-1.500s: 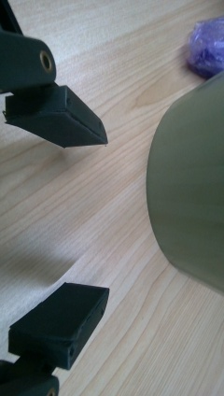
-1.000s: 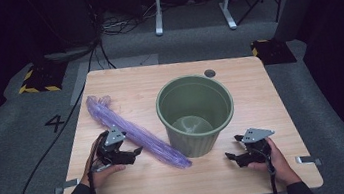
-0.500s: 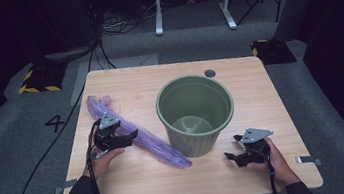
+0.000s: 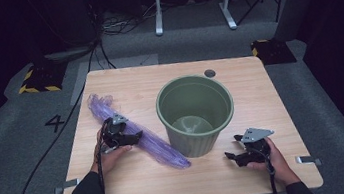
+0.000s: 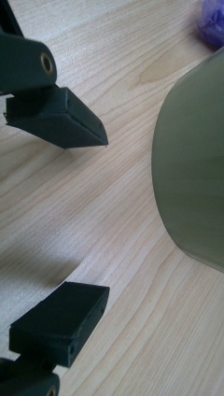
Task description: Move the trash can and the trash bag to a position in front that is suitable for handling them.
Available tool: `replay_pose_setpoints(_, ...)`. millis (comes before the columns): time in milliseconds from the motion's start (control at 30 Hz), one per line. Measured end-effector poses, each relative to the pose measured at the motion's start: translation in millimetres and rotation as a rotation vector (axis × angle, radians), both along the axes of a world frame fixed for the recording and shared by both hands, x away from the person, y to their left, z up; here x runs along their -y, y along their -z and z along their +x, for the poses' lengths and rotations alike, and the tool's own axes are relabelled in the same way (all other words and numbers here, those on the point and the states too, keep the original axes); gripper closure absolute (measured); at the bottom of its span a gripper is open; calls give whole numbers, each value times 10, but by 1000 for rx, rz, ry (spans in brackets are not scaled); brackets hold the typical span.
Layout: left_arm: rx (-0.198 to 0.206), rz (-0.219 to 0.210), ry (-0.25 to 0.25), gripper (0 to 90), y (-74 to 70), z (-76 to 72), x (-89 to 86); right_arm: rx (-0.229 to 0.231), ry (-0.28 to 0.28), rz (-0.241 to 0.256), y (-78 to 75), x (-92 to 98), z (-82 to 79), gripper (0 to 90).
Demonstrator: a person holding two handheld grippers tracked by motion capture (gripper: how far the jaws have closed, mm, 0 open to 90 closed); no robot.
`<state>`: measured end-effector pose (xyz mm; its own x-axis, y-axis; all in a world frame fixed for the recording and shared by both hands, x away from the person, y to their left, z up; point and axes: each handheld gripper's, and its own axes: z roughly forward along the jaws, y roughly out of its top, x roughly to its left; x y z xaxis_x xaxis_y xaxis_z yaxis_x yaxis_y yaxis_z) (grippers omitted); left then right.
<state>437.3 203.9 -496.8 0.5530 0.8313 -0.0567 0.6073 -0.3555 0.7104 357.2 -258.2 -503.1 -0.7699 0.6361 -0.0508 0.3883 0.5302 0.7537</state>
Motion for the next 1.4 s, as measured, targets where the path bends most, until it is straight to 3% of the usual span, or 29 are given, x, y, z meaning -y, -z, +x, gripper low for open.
replay_pose_setpoints(67, -12, 9, -2, 176, 33, 13, -4, 0, -2, 0, 0, 1, -1, 230)
replay_pose_setpoints(200, 20, 43, -15, 211, 45, -7, -8, -1, -4, 1, 0, 4, -6, 230)
replay_pose_setpoints(333, 41, 25, -9, 251, 62, -37, -36, 2, -8, 0, 2, 3, -6, 229)
replay_pose_setpoints(600, 66, 11, 11, 611, 53, -111, -58, -1, -12, 2, 3, 4, -3, 229)
replay_pose_setpoints(633, 66, 11, 13, 611, 50, -115, -55, -1, -12, 2, 3, 4, -3, 229)
replay_pose_setpoints(667, 67, 13, 9, 692, 49, -119, -59, -2, -12, 3, 3, 3, -2, 229)
replay_pose_setpoints(733, 72, 16, 21, 725, 50, -120, -70, -3, -12, 3, 3, 3, -1, 229)
replay_pose_setpoints(800, 70, 3, 8, 822, 53, -120, -73, -9, -13, 7, 4, 4, 3, 228)
replay_pose_setpoints(900, 77, 19, 15, 846, 51, -123, -67, -11, -14, 7, 4, 5, 8, 228)
replay_pose_setpoints(1133, 77, 9, 19, 873, 51, -122, -71, -15, -15, 8, 5, 2, 23, 224)
replay_pose_setpoints(1400, 78, -54, -1, 881, 34, -139, -128, -25, -15, 11, 4, -4, 41, 221)
